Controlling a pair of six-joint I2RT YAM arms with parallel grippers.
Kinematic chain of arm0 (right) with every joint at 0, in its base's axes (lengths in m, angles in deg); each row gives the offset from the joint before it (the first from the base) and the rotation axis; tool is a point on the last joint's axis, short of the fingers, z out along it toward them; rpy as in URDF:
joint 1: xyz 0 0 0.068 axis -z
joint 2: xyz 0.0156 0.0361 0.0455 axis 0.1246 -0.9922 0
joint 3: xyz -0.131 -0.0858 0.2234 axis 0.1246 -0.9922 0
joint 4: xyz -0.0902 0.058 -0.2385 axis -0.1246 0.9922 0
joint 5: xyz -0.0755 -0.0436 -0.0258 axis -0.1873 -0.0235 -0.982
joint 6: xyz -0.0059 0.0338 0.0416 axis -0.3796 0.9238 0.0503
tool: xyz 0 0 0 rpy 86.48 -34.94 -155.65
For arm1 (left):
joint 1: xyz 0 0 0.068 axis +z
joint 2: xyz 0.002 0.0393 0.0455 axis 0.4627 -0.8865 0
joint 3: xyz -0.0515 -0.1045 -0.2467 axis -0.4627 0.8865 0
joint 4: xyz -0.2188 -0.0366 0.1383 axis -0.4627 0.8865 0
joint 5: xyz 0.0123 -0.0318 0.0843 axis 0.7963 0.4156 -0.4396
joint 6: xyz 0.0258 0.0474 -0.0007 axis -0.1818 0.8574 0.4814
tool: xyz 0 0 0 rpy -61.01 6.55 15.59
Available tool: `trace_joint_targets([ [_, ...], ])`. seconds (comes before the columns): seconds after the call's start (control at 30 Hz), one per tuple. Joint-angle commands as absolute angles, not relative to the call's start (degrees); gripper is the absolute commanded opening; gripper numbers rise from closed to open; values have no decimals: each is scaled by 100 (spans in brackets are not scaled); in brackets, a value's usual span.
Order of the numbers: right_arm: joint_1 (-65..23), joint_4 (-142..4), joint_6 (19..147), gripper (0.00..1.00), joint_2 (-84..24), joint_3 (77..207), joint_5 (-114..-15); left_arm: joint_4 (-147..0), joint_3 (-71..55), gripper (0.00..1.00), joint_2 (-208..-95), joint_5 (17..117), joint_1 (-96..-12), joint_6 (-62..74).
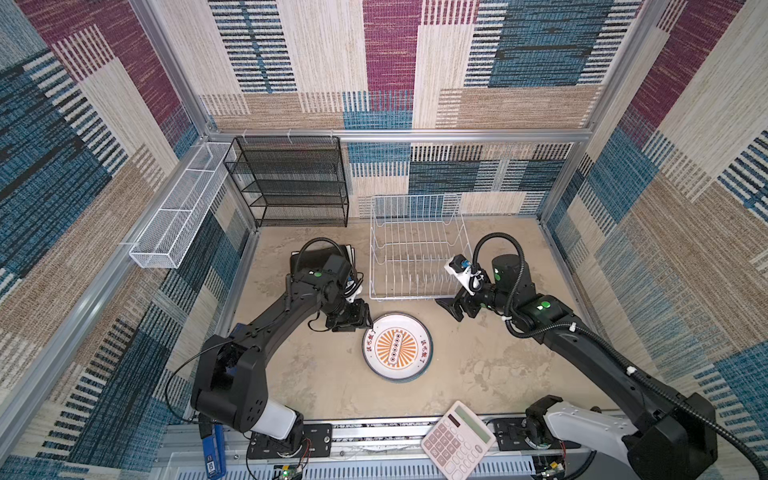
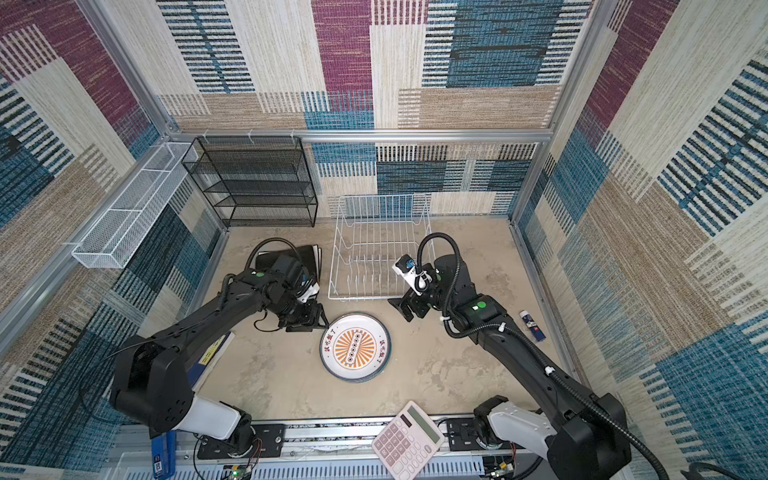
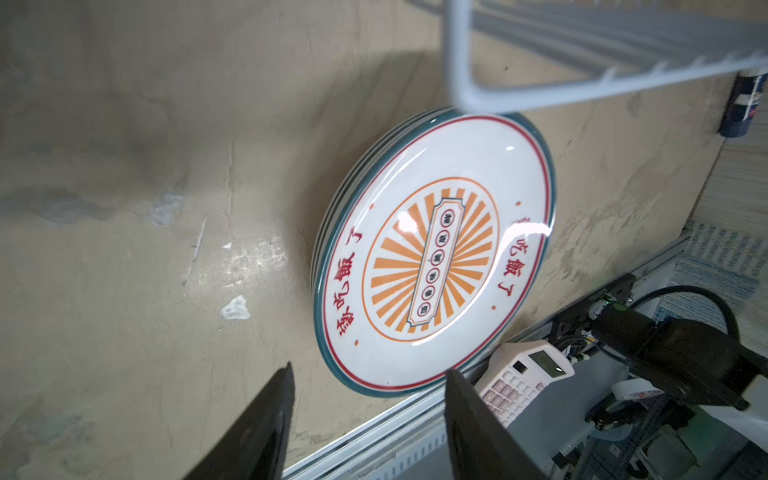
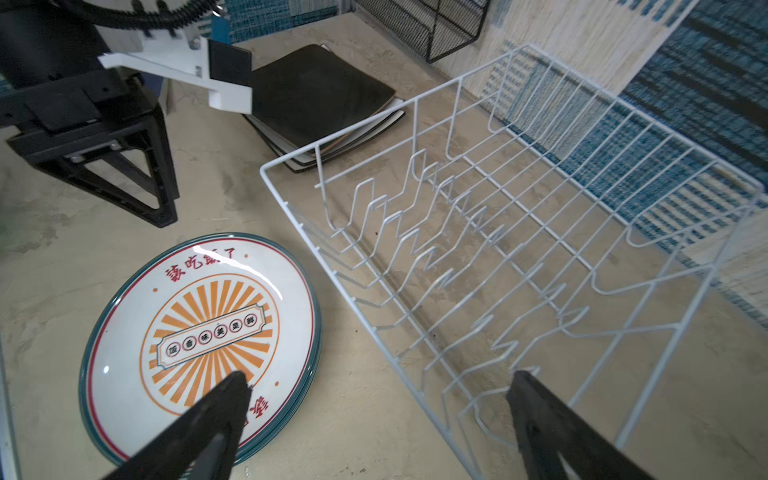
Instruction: Unload the plates from the dish rack
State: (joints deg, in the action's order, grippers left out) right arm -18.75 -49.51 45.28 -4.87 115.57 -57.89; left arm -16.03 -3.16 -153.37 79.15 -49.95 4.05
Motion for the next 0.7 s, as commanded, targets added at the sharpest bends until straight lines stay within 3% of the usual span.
trace_joint_targets([
  [0.0,-1853,-5925,4909,99,-181,11375,-6806,-1317,-693,62,-15012,7166,-4990,900],
  [0.17,-1493,-7247,5401,99,545,10651,-7827,-1611,-1080,71,-14311,5784,-4981,1512],
  [0.2,-1292,-7480,5585,99,701,10471,-7859,-1883,-992,77,-14116,5381,-4968,1543],
  [0.23,-1109,-7664,5761,99,826,10313,-7824,-2145,-873,93,-13927,5137,-4934,1609],
  [0.27,-878,-7887,5917,99,966,10107,-7693,-2508,-689,100,-13715,4927,-4884,1666],
  [0.43,-316,-9133,6359,99,1306,9050,-8216,-4561,779,100,-12971,4123,-4578,1828],
  [0.67,354,-10879,7062,99,862,7776,-8685,-7160,2764,100,-12887,2925,-4192,1737],
])
